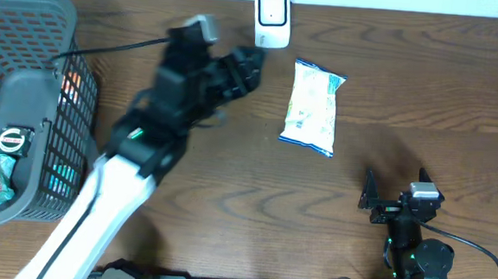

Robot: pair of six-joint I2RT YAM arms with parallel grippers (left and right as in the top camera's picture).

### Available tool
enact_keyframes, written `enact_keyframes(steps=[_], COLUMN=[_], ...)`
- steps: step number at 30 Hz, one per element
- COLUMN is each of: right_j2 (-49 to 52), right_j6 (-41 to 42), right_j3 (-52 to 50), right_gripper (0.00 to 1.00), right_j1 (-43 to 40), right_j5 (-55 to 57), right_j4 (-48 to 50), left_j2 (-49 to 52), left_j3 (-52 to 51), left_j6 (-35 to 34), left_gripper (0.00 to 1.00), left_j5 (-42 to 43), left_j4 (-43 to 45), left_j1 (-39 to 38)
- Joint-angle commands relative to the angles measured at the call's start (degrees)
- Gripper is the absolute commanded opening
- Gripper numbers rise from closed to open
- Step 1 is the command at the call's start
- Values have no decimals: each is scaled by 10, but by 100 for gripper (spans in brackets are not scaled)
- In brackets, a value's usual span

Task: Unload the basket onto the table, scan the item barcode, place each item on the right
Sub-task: 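Lift the snack bag out and place it on the table near the scanner, then return the left gripper to the basket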

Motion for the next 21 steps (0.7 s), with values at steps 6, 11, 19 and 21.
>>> enact_keyframes(steps=[6, 11, 19, 21], right_j2=[-2, -2, -2, -2], right_j6=[-8, -8, -8, -8], right_j3=[-1, -1, -1, -1], right_gripper=[99, 99, 99, 99], right_j1=[3, 3, 3, 3], right_j5=[4, 4, 4, 4], right_j4=[-3, -3, -3, -3], left_j2=[-217, -326, -351, -346], left_j3=[5, 5, 5, 5], left_j6=[94, 199, 305, 331], left_gripper=[68, 68, 98, 98], left_j5=[-34, -199, -330, -337], left_j4=[-50, -50, -49, -37], left_j1=[110, 196, 241, 242])
